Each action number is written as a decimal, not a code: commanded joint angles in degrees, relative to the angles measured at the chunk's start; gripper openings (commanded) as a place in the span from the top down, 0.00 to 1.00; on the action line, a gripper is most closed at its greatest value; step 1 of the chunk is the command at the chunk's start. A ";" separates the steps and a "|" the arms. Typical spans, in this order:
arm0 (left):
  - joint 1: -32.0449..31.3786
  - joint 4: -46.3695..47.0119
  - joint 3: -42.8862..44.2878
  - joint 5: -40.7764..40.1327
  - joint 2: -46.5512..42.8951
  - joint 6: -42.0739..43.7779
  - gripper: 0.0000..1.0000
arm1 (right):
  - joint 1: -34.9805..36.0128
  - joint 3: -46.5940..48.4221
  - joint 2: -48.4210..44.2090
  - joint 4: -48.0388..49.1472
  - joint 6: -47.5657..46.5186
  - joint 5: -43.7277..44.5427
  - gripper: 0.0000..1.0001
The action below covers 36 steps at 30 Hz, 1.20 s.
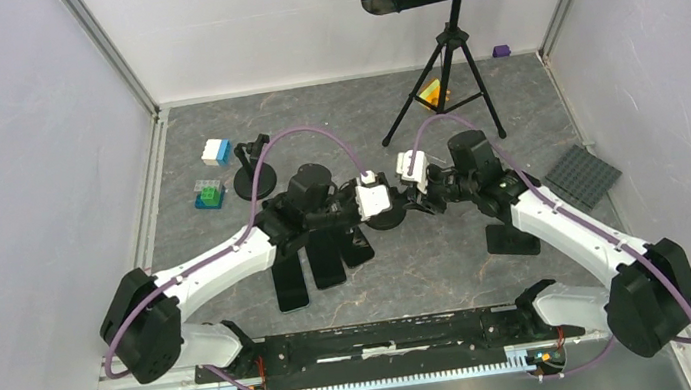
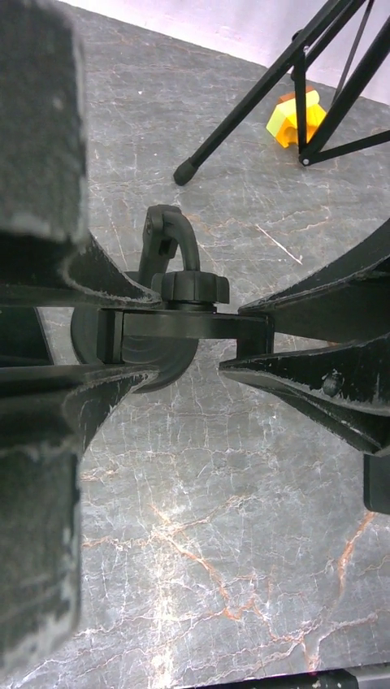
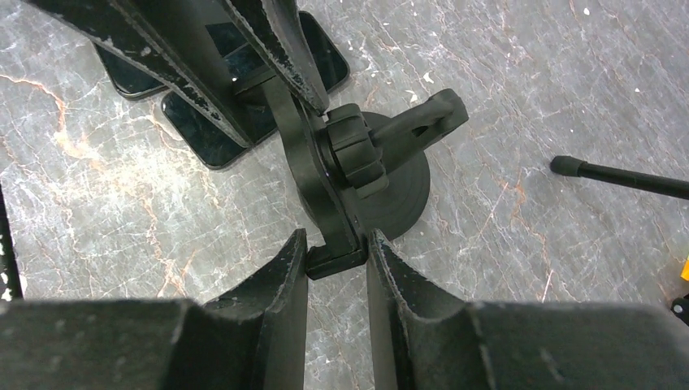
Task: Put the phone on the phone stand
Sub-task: Adjust the phone stand at the center of the board.
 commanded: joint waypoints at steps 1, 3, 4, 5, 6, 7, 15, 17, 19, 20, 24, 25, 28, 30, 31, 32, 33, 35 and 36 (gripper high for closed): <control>0.56 0.01 -2.73 -2.93 -2.86 3.24 0.98 | -1.38 -0.07 -2.24 -0.68 -0.16 2.17 1.00; 0.73 -0.48 -3.05 -3.51 -2.85 3.50 0.98 | -2.07 -0.17 -2.38 -0.86 -0.79 3.11 1.00; 0.81 -0.76 -3.19 -3.78 -2.86 3.30 0.98 | -2.39 -0.40 -2.47 -0.92 -0.98 3.48 1.00; 0.92 -0.95 -3.28 -3.78 -2.86 2.99 0.98 | -2.95 -0.66 -2.57 -0.89 -1.23 3.72 1.00; 1.09 -0.99 -3.53 -3.90 -2.88 2.54 0.98 | -3.25 -0.75 -2.70 -0.90 -1.44 3.91 1.00; 1.15 -1.13 -3.65 -4.05 -2.91 2.33 0.98 | -3.52 -0.93 -2.77 -0.87 -1.65 4.15 1.00; 1.46 0.93 -2.41 -1.06 -2.53 -0.14 0.71 | -3.83 -0.29 -1.67 -1.91 -1.24 -0.59 1.00; 1.46 1.02 -1.40 0.38 -2.11 0.48 0.47 | -3.87 -0.08 -1.20 -2.11 -0.98 -1.47 1.00; 1.46 0.85 -0.30 2.44 -1.44 1.26 0.32 | -3.82 0.00 -0.94 -2.27 -0.75 -2.22 1.00; 1.37 0.84 0.25 3.01 -0.79 1.40 0.30 | -3.83 0.01 -0.90 -2.31 -0.58 -2.41 1.00; 1.16 0.77 3.02 4.05 2.67 2.10 0.26 | -3.87 0.35 -0.25 -2.54 -0.26 -3.51 1.00; 0.98 0.65 3.81 4.00 3.60 2.11 0.26 | -3.82 0.52 -0.11 -2.75 -0.19 -3.78 1.00; 0.45 0.16 5.57 3.88 5.54 2.15 0.30 | -3.85 0.63 0.16 -2.94 -0.08 -4.19 1.00; 0.11 -0.41 6.31 3.60 6.38 1.93 0.34 | -3.83 0.57 0.30 -2.92 0.04 -4.27 1.00; -0.02 -0.57 6.49 3.23 6.56 1.93 0.37 | -3.82 0.60 0.31 -2.94 -0.02 -4.43 1.00; -0.10 -0.56 6.55 3.08 6.67 1.94 0.39 | -3.83 0.55 0.38 -2.90 0.02 -4.45 1.00; -0.12 -0.56 6.64 3.03 6.71 1.94 0.40 | -3.82 0.54 0.43 -2.94 0.05 -4.54 1.00; -0.19 -0.56 6.73 2.89 6.55 1.73 0.41 | -3.82 0.54 0.63 -2.99 -0.06 -4.54 1.00; -0.21 -0.56 6.80 2.85 6.43 1.64 0.40 | -3.83 0.55 0.71 -3.02 -0.09 -4.58 1.00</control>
